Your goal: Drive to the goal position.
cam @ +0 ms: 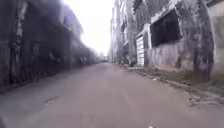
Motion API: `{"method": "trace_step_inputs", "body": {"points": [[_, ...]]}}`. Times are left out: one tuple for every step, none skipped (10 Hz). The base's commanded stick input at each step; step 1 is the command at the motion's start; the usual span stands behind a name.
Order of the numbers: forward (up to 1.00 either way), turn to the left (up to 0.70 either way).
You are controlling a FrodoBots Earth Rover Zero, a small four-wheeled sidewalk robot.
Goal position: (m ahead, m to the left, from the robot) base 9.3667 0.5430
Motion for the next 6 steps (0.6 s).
{"method": "trace_step_inputs", "body": {"points": [[0.5,0.01],[0.5,0.01],[0.5,0.01],[0.5,0.01],[0.5,0.01],[0.5,0.01]]}}
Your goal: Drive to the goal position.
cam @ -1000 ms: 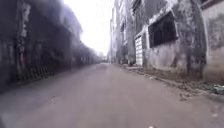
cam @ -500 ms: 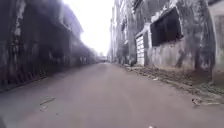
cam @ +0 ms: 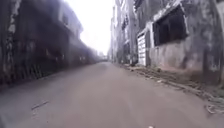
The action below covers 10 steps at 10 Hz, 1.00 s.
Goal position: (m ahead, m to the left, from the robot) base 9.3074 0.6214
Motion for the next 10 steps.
{"method": "trace_step_inputs", "body": {"points": [[0.5,0.01],[0.5,0.01],[0.5,0.01],[0.5,0.01],[0.5,0.01],[0.5,0.01],[0.5,0.01],[0.5,0.01],[0.5,0.01],[0.5,0.01]]}}
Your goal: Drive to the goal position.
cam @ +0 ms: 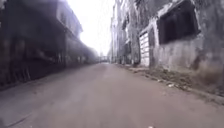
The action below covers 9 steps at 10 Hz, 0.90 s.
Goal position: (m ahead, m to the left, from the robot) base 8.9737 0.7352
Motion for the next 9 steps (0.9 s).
{"method": "trace_step_inputs", "body": {"points": [[0.5,0.01],[0.5,0.01],[0.5,0.01],[0.5,0.01],[0.5,0.01],[0.5,0.01],[0.5,0.01],[0.5,0.01],[0.5,0.01]]}}
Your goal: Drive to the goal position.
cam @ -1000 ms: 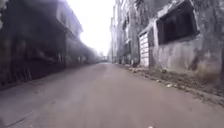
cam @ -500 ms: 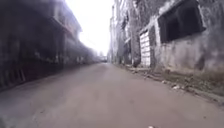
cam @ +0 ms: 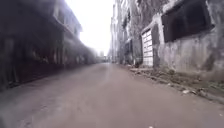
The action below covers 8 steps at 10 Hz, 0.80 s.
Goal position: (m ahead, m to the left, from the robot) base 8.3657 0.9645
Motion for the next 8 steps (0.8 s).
{"method": "trace_step_inputs", "body": {"points": [[0.5,0.01],[0.5,0.01],[0.5,0.01],[0.5,0.01],[0.5,0.01],[0.5,0.01],[0.5,0.01],[0.5,0.01]]}}
